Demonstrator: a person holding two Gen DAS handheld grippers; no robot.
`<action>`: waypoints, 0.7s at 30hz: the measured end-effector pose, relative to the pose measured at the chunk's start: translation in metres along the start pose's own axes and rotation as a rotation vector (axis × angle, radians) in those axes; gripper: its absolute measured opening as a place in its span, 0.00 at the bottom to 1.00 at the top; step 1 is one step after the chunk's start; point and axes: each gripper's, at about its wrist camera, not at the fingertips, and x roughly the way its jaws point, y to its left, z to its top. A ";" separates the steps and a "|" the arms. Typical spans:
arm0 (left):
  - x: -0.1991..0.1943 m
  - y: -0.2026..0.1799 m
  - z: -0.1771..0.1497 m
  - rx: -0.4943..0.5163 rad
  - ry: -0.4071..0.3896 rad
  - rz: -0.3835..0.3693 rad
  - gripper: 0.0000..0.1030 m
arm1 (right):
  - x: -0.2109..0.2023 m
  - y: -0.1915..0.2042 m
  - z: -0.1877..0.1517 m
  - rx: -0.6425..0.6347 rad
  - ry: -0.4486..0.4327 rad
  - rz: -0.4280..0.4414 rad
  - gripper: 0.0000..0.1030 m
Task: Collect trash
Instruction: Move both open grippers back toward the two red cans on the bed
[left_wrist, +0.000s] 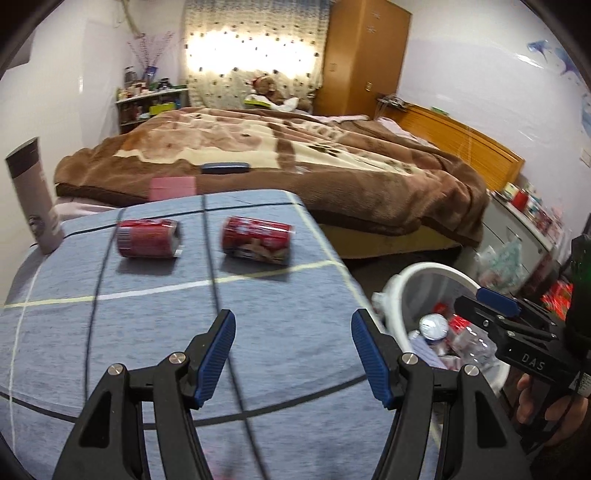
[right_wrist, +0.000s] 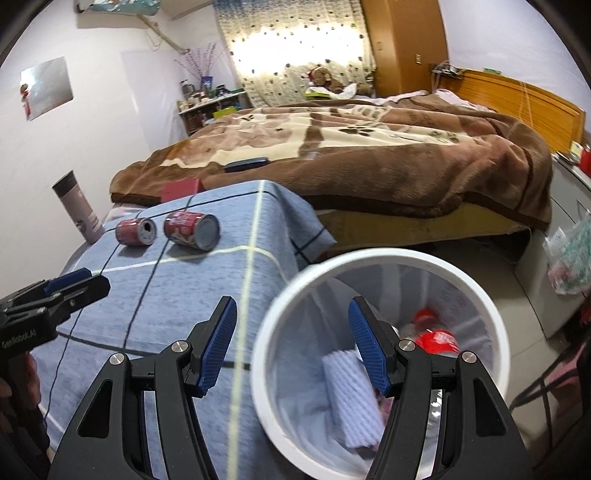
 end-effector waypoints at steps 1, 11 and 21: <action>0.000 0.006 0.001 -0.009 0.000 0.008 0.66 | 0.003 0.004 0.002 -0.009 0.001 0.007 0.62; 0.003 0.070 0.010 -0.094 -0.001 0.111 0.67 | 0.027 0.043 0.022 -0.111 0.013 0.073 0.62; 0.037 0.105 0.029 -0.115 0.031 0.155 0.69 | 0.065 0.078 0.051 -0.240 0.029 0.112 0.62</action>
